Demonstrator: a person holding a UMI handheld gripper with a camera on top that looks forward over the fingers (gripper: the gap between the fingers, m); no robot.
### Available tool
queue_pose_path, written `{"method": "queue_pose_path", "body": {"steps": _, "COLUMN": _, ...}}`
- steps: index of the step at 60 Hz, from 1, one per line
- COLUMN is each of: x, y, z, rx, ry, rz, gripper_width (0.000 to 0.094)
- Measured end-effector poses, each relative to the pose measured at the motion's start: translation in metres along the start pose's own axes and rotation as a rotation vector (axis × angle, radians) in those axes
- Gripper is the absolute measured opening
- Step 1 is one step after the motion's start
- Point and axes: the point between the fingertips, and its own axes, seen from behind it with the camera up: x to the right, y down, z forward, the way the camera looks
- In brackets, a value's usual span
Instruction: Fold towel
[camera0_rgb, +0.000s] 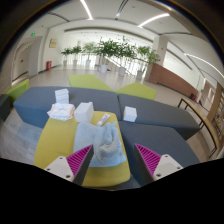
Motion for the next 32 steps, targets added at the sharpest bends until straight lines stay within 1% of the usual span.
{"method": "queue_pose_path", "body": {"steps": 6, "x": -0.028, "y": -0.003, "z": -0.058, "rx": 0.052, "ry": -0.076, "rz": 0.011, "gripper_width": 0.0843}}
{"method": "queue_pose_path", "body": {"steps": 11, "x": -0.047, "y": -0.003, "z": -0.097, "rx": 0.095, "ry": -0.116, "rz": 0.014, "gripper_width": 0.0846}}
{"method": "queue_pose_path", "body": {"steps": 17, "x": -0.062, "y": 0.001, "z": -0.133, "rx": 0.125, "ry": -0.152, "rz": -0.006, "gripper_width": 0.0844}}
{"method": "queue_pose_path", "body": {"steps": 23, "x": -0.07, "y": 0.007, "z": -0.147, "rx": 0.136, "ry": -0.184, "rz": 0.001, "gripper_width": 0.0838}}
{"method": "queue_pose_path", "body": {"steps": 29, "x": -0.054, "y": 0.014, "z": -0.138, "rx": 0.137, "ry": -0.138, "rz": 0.01, "gripper_width": 0.0842}}
{"method": "queue_pose_path", "body": {"steps": 32, "x": -0.045, "y": 0.016, "z": -0.126, "rx": 0.131, "ry": -0.144, "rz": 0.026, "gripper_width": 0.0842}}
